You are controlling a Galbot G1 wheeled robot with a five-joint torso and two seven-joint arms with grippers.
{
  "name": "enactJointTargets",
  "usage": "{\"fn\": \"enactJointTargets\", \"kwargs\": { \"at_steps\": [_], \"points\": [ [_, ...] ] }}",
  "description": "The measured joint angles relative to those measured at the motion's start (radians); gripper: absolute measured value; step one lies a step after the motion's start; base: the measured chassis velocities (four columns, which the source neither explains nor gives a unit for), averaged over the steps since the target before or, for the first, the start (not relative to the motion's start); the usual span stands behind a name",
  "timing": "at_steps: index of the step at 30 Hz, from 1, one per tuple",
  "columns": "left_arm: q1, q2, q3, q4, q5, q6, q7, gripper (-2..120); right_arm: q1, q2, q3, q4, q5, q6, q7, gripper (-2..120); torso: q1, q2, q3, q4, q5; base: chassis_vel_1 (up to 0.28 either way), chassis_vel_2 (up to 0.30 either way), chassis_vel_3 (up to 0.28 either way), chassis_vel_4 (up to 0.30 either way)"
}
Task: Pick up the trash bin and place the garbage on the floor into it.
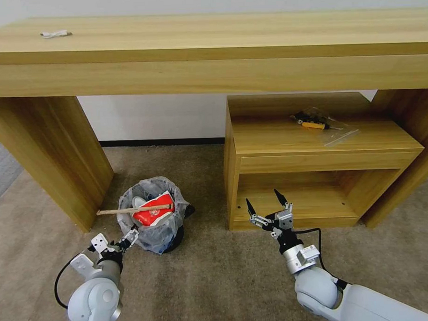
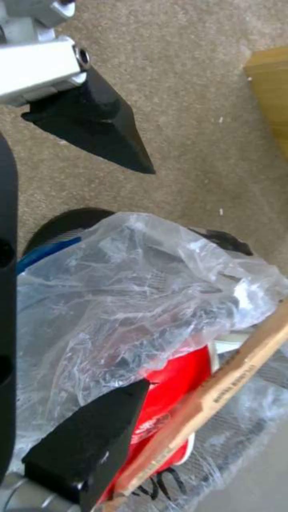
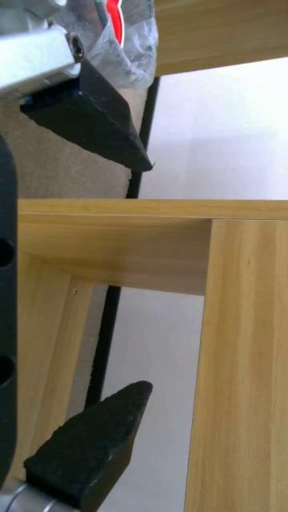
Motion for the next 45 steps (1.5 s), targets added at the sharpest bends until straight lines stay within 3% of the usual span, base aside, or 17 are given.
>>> {"fn": "enactJointTargets", "kwargs": {
  "at_steps": [9, 22, 38, 45],
  "points": [
    [-0.017, -0.016, -0.007, -0.005, 0.022, -0.014, 0.017, 100, -0.001, 0.011, 0.009, -0.005, -0.007, 0.001, -0.001, 100, 0.0, 0.0, 0.0, 0.0, 0.0001, 0.0, 0.0, 0.0, 0.0],
    [-0.015, -0.01, -0.033, -0.03, 0.061, -0.022, 0.041, 100, -0.014, 0.057, 0.142, -0.039, 0.012, -0.001, -0.024, 100, 0.0, 0.0, 0.0, 0.0, -0.0001, 0.0, 0.0, 0.0, 0.0],
    [0.029, -0.051, -0.066, -0.149, 0.128, -0.017, 0.079, 100, -0.072, 0.219, 0.423, -0.075, -0.007, -0.01, -0.071, 100, 0.0, 0.0, 0.0, -0.0003, 0.0001, 0.0, 0.0, 0.0, 0.0],
    [0.058, -0.078, -0.095, -0.194, 0.24, -0.033, 0.158, 100, -0.107, 0.284, 0.488, -0.07, -0.015, -0.023, -0.066, 100, 0.0, 0.0, 0.0, 0.0, -0.0002, 0.0, 0.0, 0.0, 0.0]
  ]
}}
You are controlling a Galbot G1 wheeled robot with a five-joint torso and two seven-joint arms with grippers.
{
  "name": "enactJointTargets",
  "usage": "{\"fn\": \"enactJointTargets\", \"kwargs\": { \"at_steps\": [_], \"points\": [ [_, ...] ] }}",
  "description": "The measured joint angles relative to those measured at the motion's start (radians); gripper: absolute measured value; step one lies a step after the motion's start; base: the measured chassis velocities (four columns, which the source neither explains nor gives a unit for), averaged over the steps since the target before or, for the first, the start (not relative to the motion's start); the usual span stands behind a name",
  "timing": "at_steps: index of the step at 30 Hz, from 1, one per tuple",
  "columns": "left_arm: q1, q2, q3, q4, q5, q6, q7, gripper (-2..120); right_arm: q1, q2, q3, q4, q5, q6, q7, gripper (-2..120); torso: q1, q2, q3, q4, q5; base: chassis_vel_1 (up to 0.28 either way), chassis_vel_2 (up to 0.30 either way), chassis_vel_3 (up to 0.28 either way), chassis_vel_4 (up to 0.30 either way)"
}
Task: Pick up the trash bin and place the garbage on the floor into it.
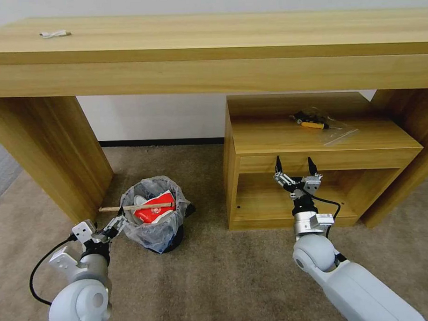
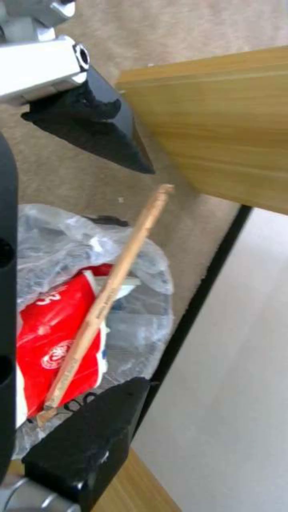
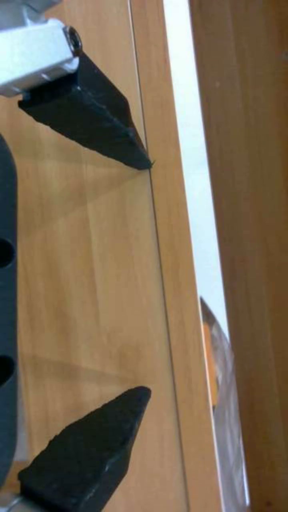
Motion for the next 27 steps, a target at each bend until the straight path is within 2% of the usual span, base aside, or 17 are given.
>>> {"fn": "enactJointTargets", "kwargs": {
  "at_steps": [7, 10, 14, 22, 27],
  "points": [
    [0.018, -0.016, -0.007, -0.025, 0.042, -0.005, 0.03, 100, -0.033, 0.062, 0.021, -0.006, -0.011, -0.003, 0.03, 100, 0.0, 0.0, 0.0, 0.0001, 0.0001, 0.0, 0.0, 0.0, 0.0],
    [0.026, -0.031, -0.005, -0.033, 0.068, -0.01, 0.046, 100, -0.067, 0.141, 0.034, -0.002, -0.044, -0.005, 0.052, 100, 0.0, 0.0, 0.0, 0.0001, 0.0003, 0.0, 0.0, 0.0, 0.0],
    [0.035, -0.039, -0.002, -0.045, 0.095, -0.012, 0.057, 100, -0.1, 0.189, 0.053, 0.015, -0.08, -0.011, 0.058, 100, 0.0, 0.0, 0.0, 0.0, 0.0002, 0.0, 0.0, 0.0, 0.0],
    [0.049, -0.056, 0.011, -0.066, 0.17, -0.019, 0.07, 100, -0.119, 0.214, 0.088, 0.017, -0.152, -0.009, 0.064, 100, 0.0, 0.0, 0.0, 0.0, 0.0002, 0.0, 0.0, 0.0, 0.0],
    [0.059, -0.05, 0.001, -0.083, 0.215, -0.024, 0.076, 100, -0.138, 0.205, 0.113, 0.026, -0.201, 0.005, 0.059, 100, 0.0, 0.0, 0.0, 0.0, 0.0001, 0.0, 0.0, 0.0, 0.0]
  ]
}}
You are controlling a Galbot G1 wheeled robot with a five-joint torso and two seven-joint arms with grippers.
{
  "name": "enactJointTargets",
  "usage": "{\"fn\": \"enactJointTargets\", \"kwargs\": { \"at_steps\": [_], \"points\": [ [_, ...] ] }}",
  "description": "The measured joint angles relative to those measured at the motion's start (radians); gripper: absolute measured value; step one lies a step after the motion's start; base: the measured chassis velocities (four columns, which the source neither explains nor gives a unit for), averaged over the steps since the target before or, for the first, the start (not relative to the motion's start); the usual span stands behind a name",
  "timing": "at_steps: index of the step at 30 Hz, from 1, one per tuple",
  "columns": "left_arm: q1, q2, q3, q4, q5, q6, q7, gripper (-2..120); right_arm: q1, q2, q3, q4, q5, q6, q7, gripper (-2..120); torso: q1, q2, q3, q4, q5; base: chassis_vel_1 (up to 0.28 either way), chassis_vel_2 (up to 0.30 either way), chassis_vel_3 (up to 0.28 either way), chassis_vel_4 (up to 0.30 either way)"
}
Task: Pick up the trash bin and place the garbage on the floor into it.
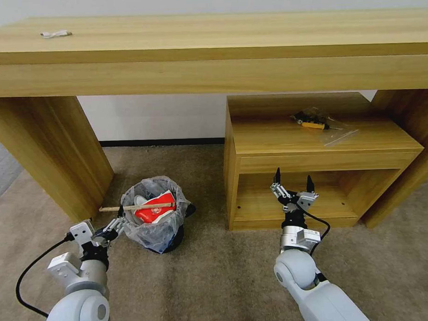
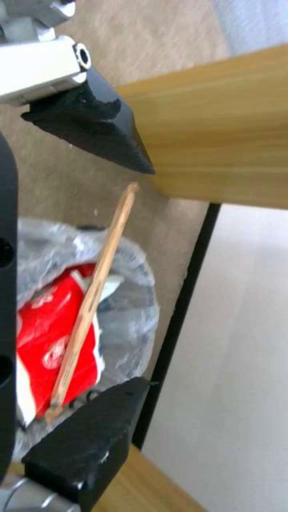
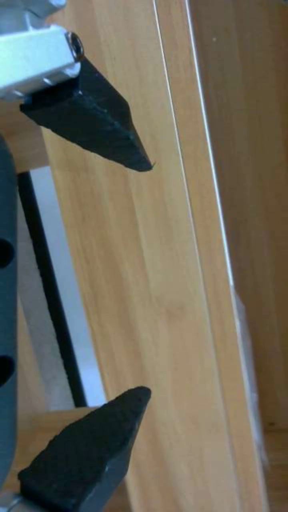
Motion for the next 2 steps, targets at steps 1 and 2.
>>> {"fn": "enactJointTargets", "kwargs": {
  "at_steps": [1, 2],
  "points": [
    [0.007, 0.01, -0.008, -0.012, 0.001, 0.003, 0.0, 100, -0.011, -0.015, 0.006, 0.007, -0.009, 0.005, -0.002, 100, 0.0, 0.0, 0.0, 0.0, 0.0002, 0.0, 0.0, 0.0, 0.0],
    [0.013, 0.019, -0.016, -0.021, 0.002, 0.006, -0.001, 100, -0.021, -0.028, 0.015, 0.015, -0.01, 0.008, -0.006, 100, 0.0, 0.0, 0.0, -0.0001, 0.0002, 0.0, 0.0, 0.0, 0.0]
  ]
}}
